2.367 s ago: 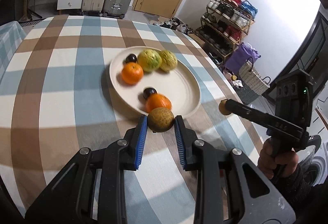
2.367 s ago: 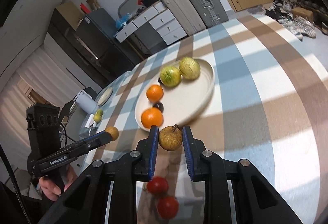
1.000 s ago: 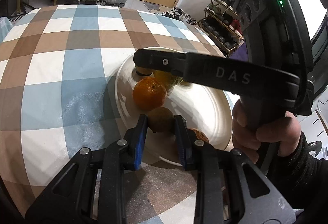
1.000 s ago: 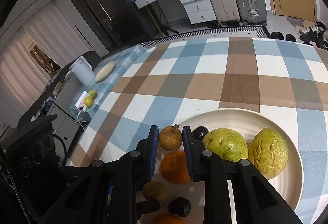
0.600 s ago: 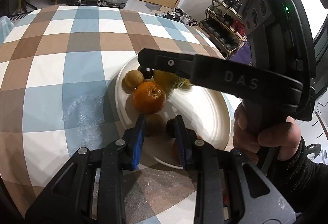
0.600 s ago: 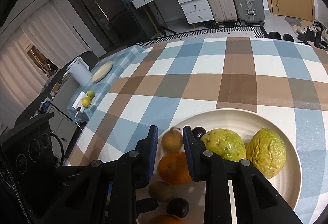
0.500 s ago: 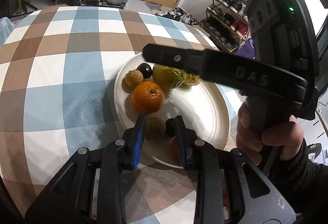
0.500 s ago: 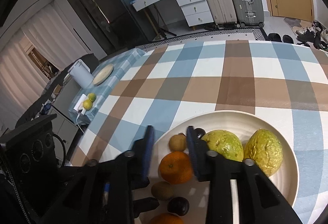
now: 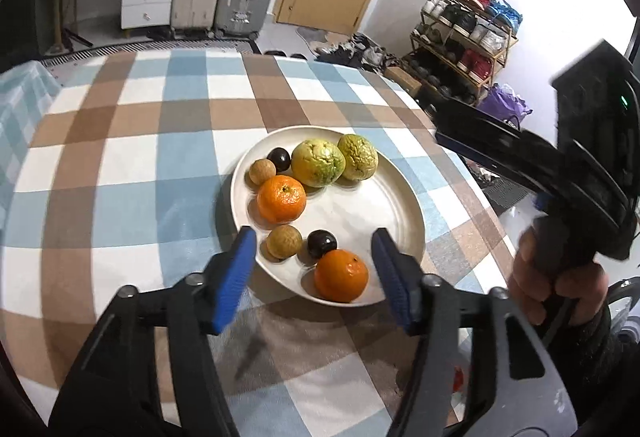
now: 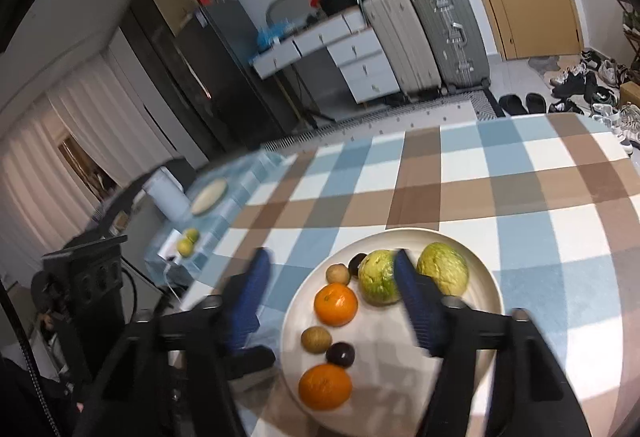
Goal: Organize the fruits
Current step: 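Carry both brown fruits to the cream plate and open both tools, then move the right tool to a red tomato and close on it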
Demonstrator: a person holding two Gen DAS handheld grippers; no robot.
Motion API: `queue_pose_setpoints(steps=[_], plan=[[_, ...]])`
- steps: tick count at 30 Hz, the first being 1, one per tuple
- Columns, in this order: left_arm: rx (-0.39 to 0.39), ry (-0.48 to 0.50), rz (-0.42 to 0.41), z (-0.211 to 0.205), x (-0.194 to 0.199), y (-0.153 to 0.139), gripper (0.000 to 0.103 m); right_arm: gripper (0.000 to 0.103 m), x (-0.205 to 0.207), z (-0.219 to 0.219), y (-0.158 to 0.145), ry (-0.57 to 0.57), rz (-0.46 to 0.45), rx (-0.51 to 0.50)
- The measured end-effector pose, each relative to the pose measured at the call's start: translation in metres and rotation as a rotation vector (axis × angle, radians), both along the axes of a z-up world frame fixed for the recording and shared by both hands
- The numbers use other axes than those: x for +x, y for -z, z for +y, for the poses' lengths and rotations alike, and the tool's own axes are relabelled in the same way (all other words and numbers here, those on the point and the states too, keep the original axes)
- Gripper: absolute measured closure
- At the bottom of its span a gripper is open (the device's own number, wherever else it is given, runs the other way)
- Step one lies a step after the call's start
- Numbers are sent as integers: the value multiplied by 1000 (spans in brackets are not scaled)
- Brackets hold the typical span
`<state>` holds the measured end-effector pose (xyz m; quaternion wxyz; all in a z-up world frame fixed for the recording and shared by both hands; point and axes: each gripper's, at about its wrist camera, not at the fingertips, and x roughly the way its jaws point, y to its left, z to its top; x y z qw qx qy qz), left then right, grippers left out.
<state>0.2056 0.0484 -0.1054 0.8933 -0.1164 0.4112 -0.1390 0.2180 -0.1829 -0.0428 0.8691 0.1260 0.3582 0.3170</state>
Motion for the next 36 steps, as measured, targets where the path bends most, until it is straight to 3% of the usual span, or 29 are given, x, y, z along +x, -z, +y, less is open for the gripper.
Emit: queue_pose_setpoints(steps=[5,9,17,22,26,36], plan=[[32,-42,-46,-4,-26,-20,24,17,-39,-27,-18,12,-71,42],[58,-65,-72,-11,-49,-34,20,3,-73,-48,-29,52,-136,79],[80,-72,-92,-27,-88,-41,11,0,-129,-70,-29,69,-158,53],[87,-80,-94,-35,-111,-31,1,0,-163,-73,-18,72,-166,16],[114,-96,-79,-40,-122,-19,1,0,-185,-75,-3,81,-158,-20],[92,-89,-19,-36,-145,15,1,0,-214,-72,40,71,-74,-106]])
